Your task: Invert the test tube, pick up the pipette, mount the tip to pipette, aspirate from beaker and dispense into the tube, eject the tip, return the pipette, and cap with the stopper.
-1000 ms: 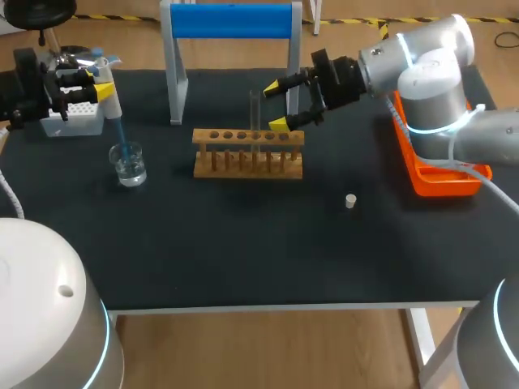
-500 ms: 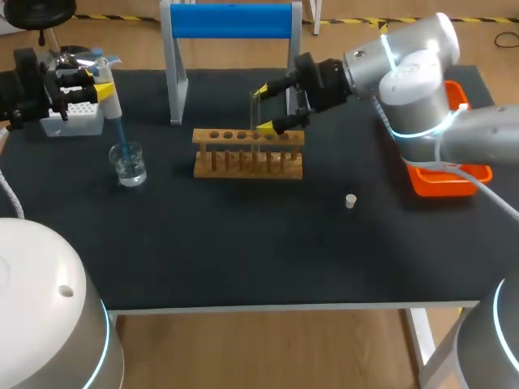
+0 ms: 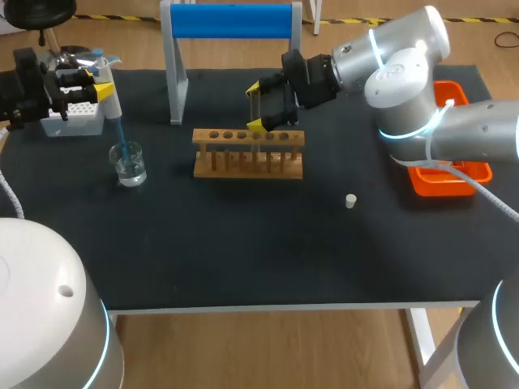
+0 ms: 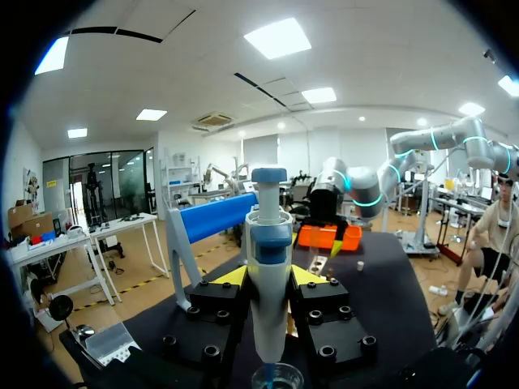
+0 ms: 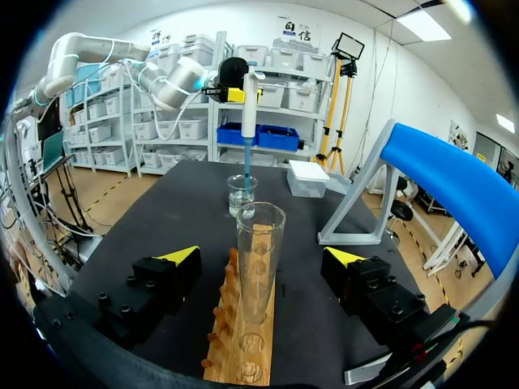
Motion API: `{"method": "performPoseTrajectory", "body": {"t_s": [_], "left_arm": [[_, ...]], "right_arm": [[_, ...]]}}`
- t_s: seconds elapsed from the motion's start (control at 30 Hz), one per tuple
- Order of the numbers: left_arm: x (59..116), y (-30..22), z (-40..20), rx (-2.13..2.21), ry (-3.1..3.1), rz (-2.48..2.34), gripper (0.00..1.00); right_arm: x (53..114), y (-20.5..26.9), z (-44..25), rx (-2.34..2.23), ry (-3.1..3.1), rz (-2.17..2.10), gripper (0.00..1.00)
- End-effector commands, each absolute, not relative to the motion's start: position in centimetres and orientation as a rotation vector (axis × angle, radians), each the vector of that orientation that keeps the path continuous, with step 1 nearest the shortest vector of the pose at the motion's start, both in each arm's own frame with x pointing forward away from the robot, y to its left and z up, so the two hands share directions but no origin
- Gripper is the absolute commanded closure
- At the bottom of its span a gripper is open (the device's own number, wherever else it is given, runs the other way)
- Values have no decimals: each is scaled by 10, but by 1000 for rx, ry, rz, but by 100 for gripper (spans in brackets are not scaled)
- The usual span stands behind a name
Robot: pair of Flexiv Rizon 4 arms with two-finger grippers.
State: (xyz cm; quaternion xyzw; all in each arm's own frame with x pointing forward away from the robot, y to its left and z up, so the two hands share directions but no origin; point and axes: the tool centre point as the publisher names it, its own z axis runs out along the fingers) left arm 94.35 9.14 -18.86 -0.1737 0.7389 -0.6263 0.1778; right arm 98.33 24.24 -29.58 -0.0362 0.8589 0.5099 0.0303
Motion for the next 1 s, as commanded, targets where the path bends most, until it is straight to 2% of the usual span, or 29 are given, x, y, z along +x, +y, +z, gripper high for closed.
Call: {"method": "performPoseTrajectory", "body": {"t_s": [0.03, 1.0], "left_arm": [[944, 92, -188, -492, 2092, -1772, 100], [944, 92, -188, -492, 2092, -1772, 100]], "right_arm": [[984, 244, -294, -106, 2656, 1552, 0], [983, 250, -301, -105, 2680, 1465, 0]]}}
